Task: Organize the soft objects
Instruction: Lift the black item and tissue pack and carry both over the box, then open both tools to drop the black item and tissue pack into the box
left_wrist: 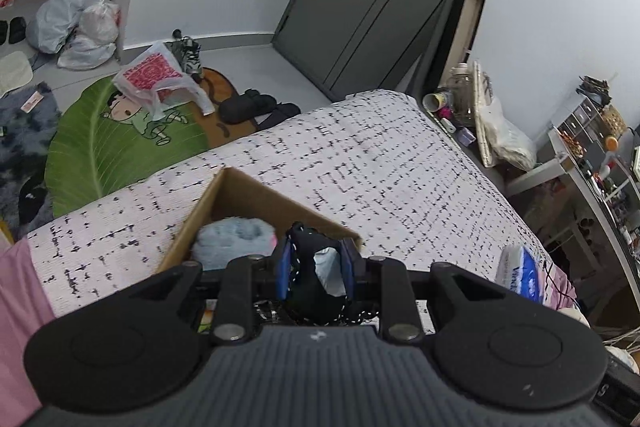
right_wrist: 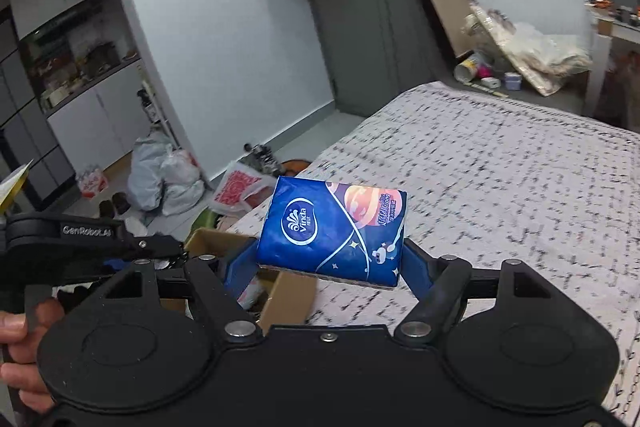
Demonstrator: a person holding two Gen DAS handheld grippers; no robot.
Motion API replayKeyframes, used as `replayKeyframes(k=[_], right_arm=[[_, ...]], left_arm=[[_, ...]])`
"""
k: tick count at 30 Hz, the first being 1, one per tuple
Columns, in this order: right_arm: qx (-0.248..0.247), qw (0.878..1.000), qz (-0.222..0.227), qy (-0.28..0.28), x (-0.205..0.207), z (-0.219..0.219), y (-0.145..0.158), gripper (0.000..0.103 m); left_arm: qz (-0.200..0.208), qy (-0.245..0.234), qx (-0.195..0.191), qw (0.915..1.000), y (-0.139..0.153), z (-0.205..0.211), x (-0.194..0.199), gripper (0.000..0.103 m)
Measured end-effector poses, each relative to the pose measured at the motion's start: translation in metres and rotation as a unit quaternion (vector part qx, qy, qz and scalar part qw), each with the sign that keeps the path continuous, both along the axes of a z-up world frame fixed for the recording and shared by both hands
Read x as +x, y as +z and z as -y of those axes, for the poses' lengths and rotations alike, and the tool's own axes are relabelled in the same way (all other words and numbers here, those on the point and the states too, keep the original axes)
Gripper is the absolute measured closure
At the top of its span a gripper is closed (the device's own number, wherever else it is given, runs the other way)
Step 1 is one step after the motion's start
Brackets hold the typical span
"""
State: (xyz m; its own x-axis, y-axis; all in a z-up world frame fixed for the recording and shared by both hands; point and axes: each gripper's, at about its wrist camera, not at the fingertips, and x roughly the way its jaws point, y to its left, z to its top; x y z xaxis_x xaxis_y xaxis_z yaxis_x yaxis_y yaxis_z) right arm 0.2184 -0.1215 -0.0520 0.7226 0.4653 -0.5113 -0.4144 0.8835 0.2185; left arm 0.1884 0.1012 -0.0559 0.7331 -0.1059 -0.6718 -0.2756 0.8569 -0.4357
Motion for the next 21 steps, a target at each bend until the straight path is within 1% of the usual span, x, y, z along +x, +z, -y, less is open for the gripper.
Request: replayKeyframes(k=[8, 13, 17, 21], right_arm=[[0.0, 0.999, -0.019, 0.041, -0.005, -0.037, -0.01, 0.03], [-0.005, 0.997, -0.042, 0.067, -0.007, -0.06, -0.02, 0.03], [-0.014, 0.995, -0.053, 0.083, -0.009, -0.075, -0.029, 0.03], [-0.022, 0.992, -0.07, 0.1, -0.01, -0.087, -0.035, 0.028]], left_arm=[[-0.008, 0.011, -0.015, 0.9998, -0.013, -0.024, 0.0, 0.078], [-0.011, 0.017, -0.027, 0.9994, -0.019, -0.037, 0.001, 0.078], [-0.011, 0.02, -0.034, 0.9992, -0.022, -0.045, 0.003, 0.078], [-0.013, 0.024, -0.041, 0.9988, -0.027, -0.053, 0.006, 0.078]])
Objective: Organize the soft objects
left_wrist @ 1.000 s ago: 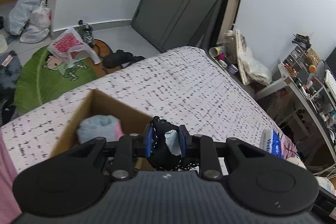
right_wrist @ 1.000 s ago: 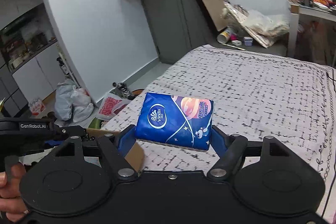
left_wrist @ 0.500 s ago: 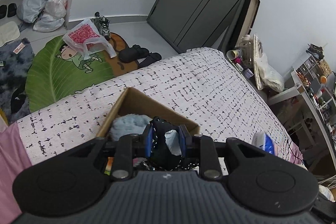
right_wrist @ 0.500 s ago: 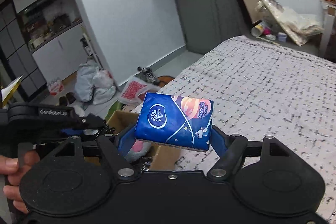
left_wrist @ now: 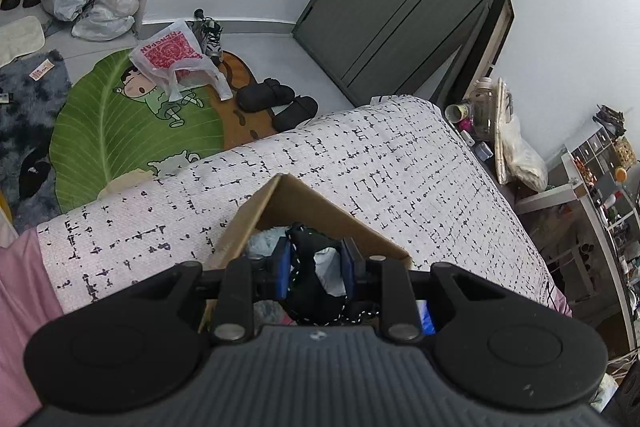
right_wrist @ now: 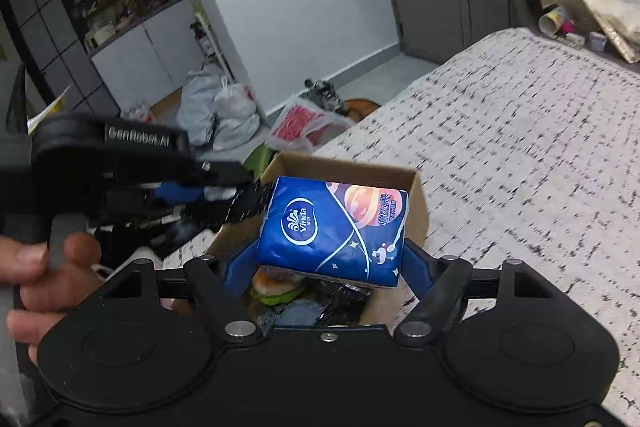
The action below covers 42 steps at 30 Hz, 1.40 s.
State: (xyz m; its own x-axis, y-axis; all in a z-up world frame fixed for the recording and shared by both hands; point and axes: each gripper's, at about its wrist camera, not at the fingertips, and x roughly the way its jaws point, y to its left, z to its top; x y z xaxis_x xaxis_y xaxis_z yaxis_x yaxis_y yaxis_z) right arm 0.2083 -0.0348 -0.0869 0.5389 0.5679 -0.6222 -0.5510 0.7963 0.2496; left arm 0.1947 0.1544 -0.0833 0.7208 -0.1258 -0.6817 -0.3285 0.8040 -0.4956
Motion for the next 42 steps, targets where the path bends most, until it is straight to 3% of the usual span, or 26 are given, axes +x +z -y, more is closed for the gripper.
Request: replayKeyframes(k=[5, 25, 31, 36, 42], right_arm=[[-0.006, 1.0, 0.002, -0.02, 0.003, 0.004, 0.002, 0.007], [0.027, 0.993, -0.035, -0.11, 0.037, 0.062, 0.002, 0.006], [0.034, 0.992, -0.038, -0.114, 0.039, 0.067, 0.003, 0.006], [0.038, 0.992, -0.037, -0.118, 0.039, 0.07, 0.007, 0.006], [0.038, 0.991, -0.036, -0.121, 0.031, 0.077, 0.014, 0.005]], left_arm=[[-0.007, 0.002, 0.001, 1.0, -0.005, -0.002, 0.008, 0.078], [-0.006, -0.029, 0.011, 0.9995, -0.004, 0.045, 0.034, 0.077], [-0.007, -0.013, 0.008, 0.9999, -0.001, 0.046, 0.037, 0.057], [-0.011, -0.019, 0.025, 0.9994, 0.004, 0.05, 0.033, 0.054], [-0.026, -0.009, 0.046, 0.9986, 0.01, 0.052, 0.025, 0.041]])
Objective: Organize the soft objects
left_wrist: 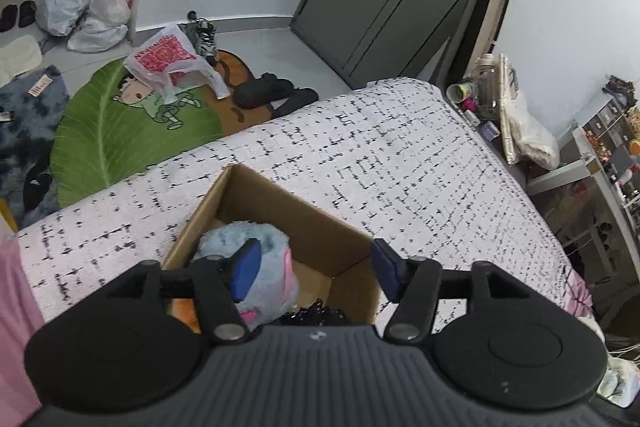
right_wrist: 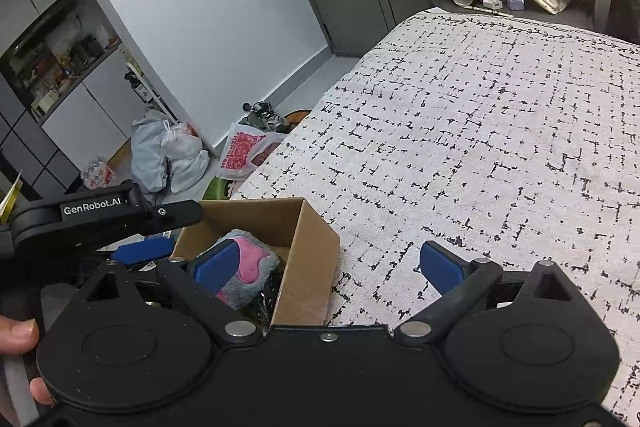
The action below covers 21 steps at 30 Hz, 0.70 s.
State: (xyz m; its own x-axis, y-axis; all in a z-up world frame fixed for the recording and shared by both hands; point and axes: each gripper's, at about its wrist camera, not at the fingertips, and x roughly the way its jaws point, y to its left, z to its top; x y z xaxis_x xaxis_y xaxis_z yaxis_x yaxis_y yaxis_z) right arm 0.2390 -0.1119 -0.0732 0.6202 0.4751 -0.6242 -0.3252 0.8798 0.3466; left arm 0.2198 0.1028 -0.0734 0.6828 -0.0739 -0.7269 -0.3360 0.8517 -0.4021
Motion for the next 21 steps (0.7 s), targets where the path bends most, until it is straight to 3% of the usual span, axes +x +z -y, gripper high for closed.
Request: replayKeyframes(k=[5, 12, 21], right_arm=[[-0.003, 1.0, -0.003, -0.003, -0.012, 0.009, 0.005, 0.0], [0.003, 1.0, 0.005, -0.013, -0.031, 0.028, 0.028, 0.0], [0.007, 0.999, 0.023, -0.024, -0.067, 0.057, 0.056, 0.0]], left_arm=[[-0.006, -0.002, 0.026, 0.9996, 0.01, 0.008, -0.011, 0.022], [-0.014, -0.022, 0.046, 0.9986, 0.026, 0.023, -0.03, 0.018], [0.007, -0.042, 0.077, 0.9961, 0.054, 0.046, -0.06, 0.01]])
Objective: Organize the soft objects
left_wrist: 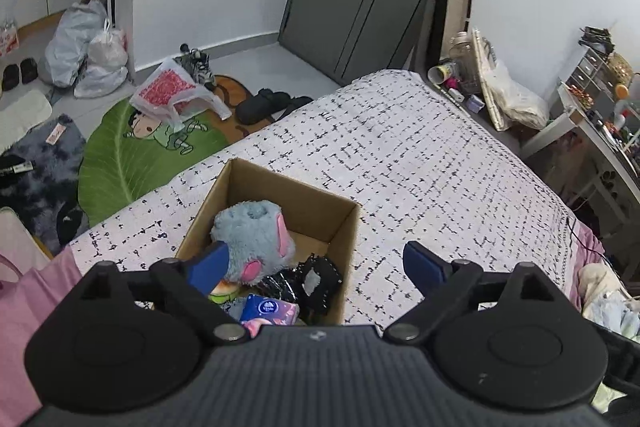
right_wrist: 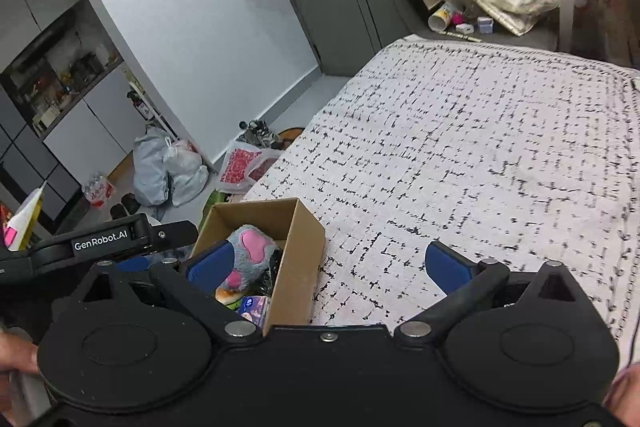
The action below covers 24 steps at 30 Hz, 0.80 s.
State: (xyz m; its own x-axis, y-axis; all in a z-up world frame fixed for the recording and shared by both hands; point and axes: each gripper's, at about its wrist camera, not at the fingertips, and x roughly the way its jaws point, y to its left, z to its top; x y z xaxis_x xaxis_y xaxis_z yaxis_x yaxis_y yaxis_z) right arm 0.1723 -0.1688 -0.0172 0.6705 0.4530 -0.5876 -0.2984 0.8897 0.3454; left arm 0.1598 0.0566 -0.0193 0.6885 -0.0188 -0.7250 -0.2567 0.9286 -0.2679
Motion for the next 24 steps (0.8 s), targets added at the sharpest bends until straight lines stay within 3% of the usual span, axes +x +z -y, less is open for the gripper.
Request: replayKeyframes(k=[8, 24], right_arm=[[-0.005, 1.0, 0.007, -0.007, -0.037, 0.022, 0.013, 0.0], [-0.002, 0.999, 0.034, -0.035, -0.097, 0.05, 0.038, 0.0]], left_arm=[[0.013, -0.032, 0.013, 0.9993, 0.024, 0.018, -0.029, 0.002], [0.037, -0.062, 0.03, 0.9969, 0.06, 0.04, -0.083, 0.001]])
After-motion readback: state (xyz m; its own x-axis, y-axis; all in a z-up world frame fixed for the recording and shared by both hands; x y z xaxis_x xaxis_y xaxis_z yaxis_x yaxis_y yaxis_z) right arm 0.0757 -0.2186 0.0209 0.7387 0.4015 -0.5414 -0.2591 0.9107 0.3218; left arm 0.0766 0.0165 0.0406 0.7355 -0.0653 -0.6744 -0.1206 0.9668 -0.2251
